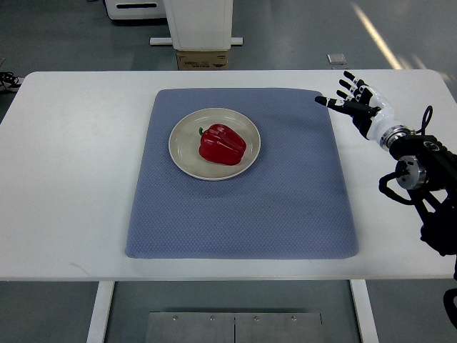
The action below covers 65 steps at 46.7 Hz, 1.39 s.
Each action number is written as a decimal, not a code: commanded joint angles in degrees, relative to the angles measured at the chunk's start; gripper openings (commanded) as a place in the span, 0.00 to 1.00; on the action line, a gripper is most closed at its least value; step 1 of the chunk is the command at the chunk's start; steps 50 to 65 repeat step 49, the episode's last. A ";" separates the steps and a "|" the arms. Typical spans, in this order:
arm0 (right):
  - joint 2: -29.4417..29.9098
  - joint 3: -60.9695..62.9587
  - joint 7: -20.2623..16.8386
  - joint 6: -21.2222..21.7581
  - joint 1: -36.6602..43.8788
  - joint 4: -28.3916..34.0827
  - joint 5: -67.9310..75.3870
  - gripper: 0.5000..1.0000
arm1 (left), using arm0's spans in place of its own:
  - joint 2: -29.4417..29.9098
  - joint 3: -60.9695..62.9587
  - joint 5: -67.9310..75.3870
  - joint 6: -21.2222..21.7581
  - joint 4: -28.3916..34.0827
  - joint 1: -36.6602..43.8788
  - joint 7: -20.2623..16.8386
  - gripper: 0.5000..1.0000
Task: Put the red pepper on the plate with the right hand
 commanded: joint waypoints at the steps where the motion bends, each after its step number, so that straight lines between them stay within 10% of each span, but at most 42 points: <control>1: 0.90 1.26 1.52 -0.07 -0.59 0.01 0.14 1.00 | 0.00 0.00 -0.03 0.00 0.00 0.00 0.00 1.00; 65: 8.11 4.25 5.48 -0.42 -3.58 -0.08 2.60 1.00 | 0.00 0.00 -0.03 0.00 0.00 0.00 0.00 1.00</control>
